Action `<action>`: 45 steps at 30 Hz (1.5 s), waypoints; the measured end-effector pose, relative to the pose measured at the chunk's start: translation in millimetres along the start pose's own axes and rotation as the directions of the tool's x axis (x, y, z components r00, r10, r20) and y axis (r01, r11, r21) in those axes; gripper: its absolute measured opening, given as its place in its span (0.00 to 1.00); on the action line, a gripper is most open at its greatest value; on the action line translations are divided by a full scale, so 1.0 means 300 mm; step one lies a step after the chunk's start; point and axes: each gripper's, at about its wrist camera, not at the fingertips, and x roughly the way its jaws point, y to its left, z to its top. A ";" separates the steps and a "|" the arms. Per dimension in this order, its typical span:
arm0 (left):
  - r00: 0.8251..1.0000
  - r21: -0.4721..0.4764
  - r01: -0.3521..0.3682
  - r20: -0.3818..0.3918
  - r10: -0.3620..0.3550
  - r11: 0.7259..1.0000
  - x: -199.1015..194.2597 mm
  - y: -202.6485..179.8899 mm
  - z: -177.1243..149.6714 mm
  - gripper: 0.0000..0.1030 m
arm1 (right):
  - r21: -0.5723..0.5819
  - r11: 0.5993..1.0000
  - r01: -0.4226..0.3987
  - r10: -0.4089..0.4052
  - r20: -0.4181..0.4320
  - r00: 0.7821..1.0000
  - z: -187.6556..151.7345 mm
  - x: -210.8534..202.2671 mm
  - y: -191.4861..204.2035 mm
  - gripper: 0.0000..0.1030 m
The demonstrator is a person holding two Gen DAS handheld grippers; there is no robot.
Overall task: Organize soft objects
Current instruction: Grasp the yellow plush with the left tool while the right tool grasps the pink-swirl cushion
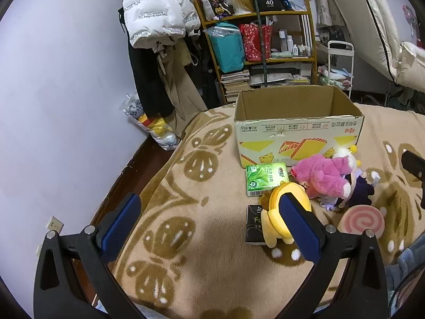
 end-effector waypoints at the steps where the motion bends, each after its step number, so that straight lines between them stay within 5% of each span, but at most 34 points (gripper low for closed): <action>1: 1.000 0.003 0.002 -0.010 -0.002 1.000 0.012 -0.005 0.002 0.99 | -0.001 1.000 -0.005 0.005 -0.013 1.000 0.001 0.009 0.000 1.00; 19: 0.989 0.114 0.087 -0.130 -0.072 0.990 0.255 -0.171 0.028 0.99 | -0.031 0.997 -0.070 0.061 -0.232 0.971 -0.037 0.216 0.065 1.00; 28: 0.967 0.083 0.152 -0.221 -0.130 0.985 0.337 -0.188 0.002 0.99 | -0.048 0.994 -0.094 0.070 -0.363 0.929 -0.073 0.313 0.093 1.00; 45: 0.946 0.110 0.198 -0.282 -0.161 0.974 0.379 -0.226 -0.055 0.99 | -0.147 0.981 -0.128 0.046 -0.462 0.886 -0.123 0.365 0.165 1.00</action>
